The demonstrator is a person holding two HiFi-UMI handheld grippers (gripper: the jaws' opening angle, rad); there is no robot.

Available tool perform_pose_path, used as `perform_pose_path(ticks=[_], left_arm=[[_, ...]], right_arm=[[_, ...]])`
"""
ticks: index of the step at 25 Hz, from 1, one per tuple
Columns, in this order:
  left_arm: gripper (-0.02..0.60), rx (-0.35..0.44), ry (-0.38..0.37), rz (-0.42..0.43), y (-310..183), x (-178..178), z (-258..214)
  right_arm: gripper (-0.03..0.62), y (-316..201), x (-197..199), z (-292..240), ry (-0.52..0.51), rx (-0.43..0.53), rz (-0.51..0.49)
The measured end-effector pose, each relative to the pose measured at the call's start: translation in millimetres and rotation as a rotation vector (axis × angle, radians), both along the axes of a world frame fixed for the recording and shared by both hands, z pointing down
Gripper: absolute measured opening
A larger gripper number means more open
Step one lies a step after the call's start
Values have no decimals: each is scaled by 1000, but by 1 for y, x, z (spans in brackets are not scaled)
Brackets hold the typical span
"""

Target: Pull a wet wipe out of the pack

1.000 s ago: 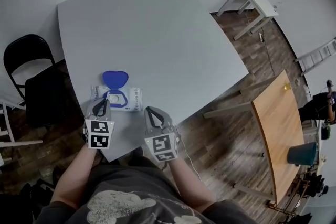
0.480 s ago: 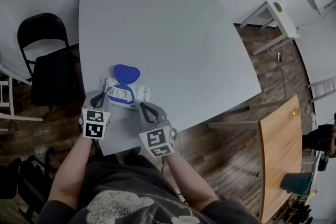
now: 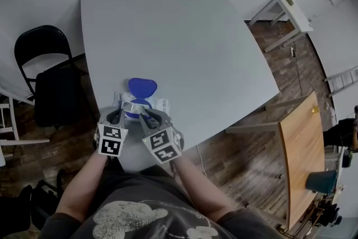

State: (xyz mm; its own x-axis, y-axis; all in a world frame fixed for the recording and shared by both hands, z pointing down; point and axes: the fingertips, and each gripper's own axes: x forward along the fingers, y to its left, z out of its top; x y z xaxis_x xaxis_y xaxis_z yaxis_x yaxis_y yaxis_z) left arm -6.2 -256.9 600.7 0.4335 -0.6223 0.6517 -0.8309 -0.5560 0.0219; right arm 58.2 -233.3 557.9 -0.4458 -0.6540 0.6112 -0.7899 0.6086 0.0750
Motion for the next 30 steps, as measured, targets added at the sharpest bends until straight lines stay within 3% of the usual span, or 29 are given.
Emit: perform_pose_path(ticks=[12,15,30], left_arm=[[26,-34,54,147,5,4,1],[26,-37,59,174,6,4,2],[25,-35,68,188,5,5,1]], right_arm=[[86,-24,-21,38,73,-190,123],[16,-25,-21,39,91,-178,150],[3,-17,-1,-11,44,-42,208]])
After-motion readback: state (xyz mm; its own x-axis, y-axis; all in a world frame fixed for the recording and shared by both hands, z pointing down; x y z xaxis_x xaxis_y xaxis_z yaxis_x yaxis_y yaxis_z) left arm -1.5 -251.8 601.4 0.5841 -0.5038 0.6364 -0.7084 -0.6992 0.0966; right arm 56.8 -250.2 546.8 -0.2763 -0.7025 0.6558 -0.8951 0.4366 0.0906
